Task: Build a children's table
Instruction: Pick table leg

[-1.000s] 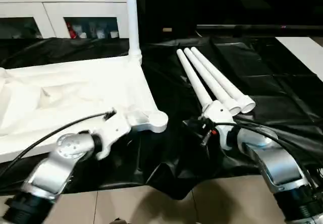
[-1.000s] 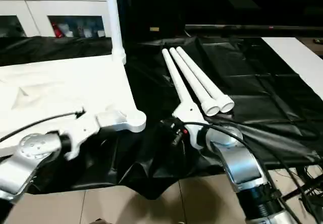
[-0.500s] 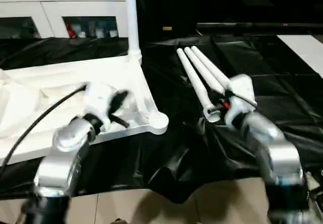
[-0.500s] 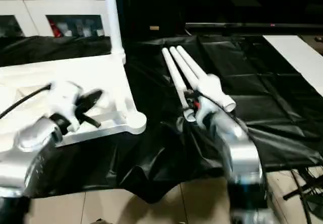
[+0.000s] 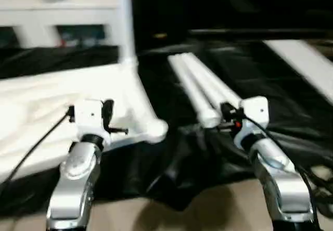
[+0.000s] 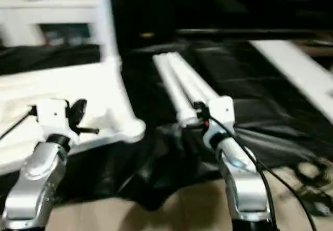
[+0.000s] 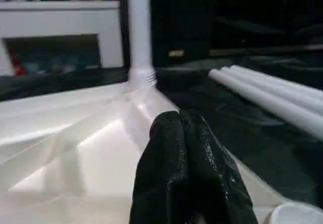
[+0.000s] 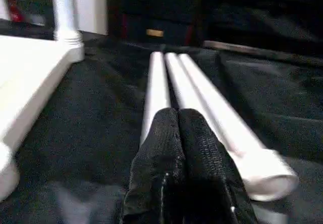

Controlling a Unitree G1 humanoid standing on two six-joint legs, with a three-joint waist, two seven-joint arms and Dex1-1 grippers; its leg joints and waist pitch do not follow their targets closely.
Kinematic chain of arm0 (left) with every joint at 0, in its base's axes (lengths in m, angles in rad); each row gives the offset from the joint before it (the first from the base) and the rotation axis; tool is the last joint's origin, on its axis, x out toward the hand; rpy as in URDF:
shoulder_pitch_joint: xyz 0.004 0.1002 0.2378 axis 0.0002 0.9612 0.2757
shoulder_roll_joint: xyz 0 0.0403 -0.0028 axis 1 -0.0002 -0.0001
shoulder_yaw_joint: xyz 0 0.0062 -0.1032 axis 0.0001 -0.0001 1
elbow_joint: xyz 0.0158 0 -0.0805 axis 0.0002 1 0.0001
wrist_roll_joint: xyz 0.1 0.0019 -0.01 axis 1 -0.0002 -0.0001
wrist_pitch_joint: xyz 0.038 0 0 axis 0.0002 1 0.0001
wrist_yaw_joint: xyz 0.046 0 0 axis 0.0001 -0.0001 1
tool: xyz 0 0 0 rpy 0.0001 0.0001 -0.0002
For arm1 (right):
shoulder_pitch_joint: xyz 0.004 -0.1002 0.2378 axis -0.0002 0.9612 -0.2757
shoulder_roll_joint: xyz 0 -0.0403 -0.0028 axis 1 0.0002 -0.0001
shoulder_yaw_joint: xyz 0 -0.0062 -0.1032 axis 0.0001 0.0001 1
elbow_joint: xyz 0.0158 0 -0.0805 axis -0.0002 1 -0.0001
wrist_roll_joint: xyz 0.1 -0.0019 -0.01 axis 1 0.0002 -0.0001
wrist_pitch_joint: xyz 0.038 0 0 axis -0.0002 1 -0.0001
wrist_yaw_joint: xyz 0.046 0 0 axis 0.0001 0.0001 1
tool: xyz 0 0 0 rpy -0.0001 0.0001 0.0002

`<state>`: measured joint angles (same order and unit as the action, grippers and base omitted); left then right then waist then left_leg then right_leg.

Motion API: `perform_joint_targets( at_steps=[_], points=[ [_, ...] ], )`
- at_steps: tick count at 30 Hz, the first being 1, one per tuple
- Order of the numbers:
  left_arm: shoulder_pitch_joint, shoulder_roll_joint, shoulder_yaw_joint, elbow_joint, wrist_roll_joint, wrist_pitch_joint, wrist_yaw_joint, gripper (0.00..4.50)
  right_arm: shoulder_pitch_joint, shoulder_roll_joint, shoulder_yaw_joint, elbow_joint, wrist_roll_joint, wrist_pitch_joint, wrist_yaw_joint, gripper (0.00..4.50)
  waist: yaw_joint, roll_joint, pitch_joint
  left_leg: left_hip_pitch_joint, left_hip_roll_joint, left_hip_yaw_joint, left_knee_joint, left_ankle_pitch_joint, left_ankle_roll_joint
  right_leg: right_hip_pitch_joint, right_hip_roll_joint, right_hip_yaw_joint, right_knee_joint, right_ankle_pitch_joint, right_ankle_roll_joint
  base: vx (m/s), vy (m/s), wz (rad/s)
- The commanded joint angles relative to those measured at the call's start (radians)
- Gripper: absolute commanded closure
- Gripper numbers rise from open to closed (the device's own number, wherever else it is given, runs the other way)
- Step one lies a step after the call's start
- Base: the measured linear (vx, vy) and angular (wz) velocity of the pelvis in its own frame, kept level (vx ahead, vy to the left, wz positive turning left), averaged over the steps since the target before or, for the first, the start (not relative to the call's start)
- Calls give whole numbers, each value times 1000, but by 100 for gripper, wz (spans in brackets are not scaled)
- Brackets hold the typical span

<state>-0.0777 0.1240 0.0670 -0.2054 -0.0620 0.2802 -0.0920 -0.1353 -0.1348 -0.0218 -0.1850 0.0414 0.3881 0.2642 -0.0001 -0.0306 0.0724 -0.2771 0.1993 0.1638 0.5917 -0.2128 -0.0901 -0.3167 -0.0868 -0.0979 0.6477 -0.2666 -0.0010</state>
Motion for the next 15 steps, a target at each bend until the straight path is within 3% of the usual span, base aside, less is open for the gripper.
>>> perform_joint_targets(
  at_steps=[1, 2, 3, 4, 5, 6, 7, 8, 9, 10, 11, 12, 13, 14, 15],
  points=[
    [-4, 2, -6, -14, 8, 7, -2, 450, -10, -12, 18, 14, -18, -13, 13, 447, 4, 5, -38, 9, -25, 7, -15, -602, 28, -12, -69, 51, -189, -803, -28, 125, -63, -8],
    [-10, 5, -6, -13, 8, 9, -6, 450, -11, -18, 34, 17, -23, -16, 24, 447, 29, -7, -44, -54, -23, 0, 28, -334, 70, 41, -125, 93, -214, -971, 5, 122, -27, -18],
    [-13, 5, -6, -11, 9, 11, -6, 450, -12, -20, 43, 18, -23, -16, 32, 447, 45, -7, -61, -86, -22, -11, 29, -208, 93, 73, -119, 112, -197, -905, -25, 122, -27, -18],
    [-17, 4, -5, -8, 10, 11, -2, 450, -13, -30, 59, 25, -39, -25, 35, 447, 63, -19, -58, -165, -24, -33, 40, -166, 149, 125, -155, 64, -189, -833, -18, 146, -7, 4],
    [-17, 4, -5, -8, 10, 11, -1, 450, -13, -33, 64, 26, -44, -29, 36, 447, 53, 13, -62, -151, -17, -43, 14, -129, 191, 115, -144, 24, -196, -692, -49, 131, 24, 38],
    [-18, 3, -6, -7, 11, 12, 2, 450, -13, -42, 78, 31, -45, -36, 47, 447, 49, 42, -69, -151, -20, -49, 6, -102, 217, 130, -115, -20, -195, -598, -83, 131, 24, 38],
    [-17, 3, -7, -8, 11, 12, 3, 450, -13, -45, 86, 34, -45, -40, 53, 447, 44, 51, -64, -143, -20, -52, -8, -117, 226, 130, -99, -38, -198, -562, -93, 152, 56, 58],
    [-16, 3, -8, -8, 10, 13, 5, 450, -11, -48, 94, 37, -45, -45, 61, 447, 36, 67, -71, -118, -25, -70, -25, -106, 257, 139, -53, -66, -186, -428, -113, 194, 67, 70],
    [-16, 3, -8, -8, 10, 14, 5, 450, -11, -49, 98, 39, -43, -48, 64, 447, 13, 83, -79, -33, -19, -127, -53, -96, 342, 106, 17, -90, -132, -286, -124, 194, 67, 70],
    [-16, 3, -8, -8, 10, 14, 5, 450, -11, -49, 98, 40, -43, -48, 65, 447, -11, 81, -79, 15, -8, -182, -62, -97, 435, 64, 51, -87, -85, -244, -113, 264, 23, 76],
    [-15, 5, -6, -11, 8, 19, 4, 450, -11, -48, 107, 44, -36, -53, 74, 447, -36, 74, -104, 128, 63, -321, -45, 53, 686, -73, 45, -17, 62, -233, -28, 278, -19, 69],
    [-15, 5, -6, -11, 8, 20, 4, 450, -10, -49, 108, 44, -37, -53, 74, 447, -35, 70, -103, 125, 67, -343, -41, 164, 737, -102, 34, 7, 87, -229, 4, 278, -19, 69],
    [-14, 6, -3, -11, 7, 22, 4, 450, -8, -39, 101, 44, -21, -50, 77, 447, -42, 68, -99, 139, 102, -294, -21, 234, 679, -145, 4, 45, 94, -184, 23, 214, -16, 51],
    [-14, 6, -2, -10, 6, 23, 5, 450, -6, -33, 95, 44, -10, -49, 78, 447, -27, 42, -80, 66, 70, -239, -64, 146, 577, -123, 1, 69, 109, -43, 47, 174, -34, 18],
    [-12, 0, 6, -10, -6, 28, 6, 450, -6, -28, 88, 46, -1, -45, 78, 447, -10, 13, -69, 31, 7, -176, -77, 57, 499, -106, -6, 95, 29, 89, 7, 174, -34, 18]
  ],
)
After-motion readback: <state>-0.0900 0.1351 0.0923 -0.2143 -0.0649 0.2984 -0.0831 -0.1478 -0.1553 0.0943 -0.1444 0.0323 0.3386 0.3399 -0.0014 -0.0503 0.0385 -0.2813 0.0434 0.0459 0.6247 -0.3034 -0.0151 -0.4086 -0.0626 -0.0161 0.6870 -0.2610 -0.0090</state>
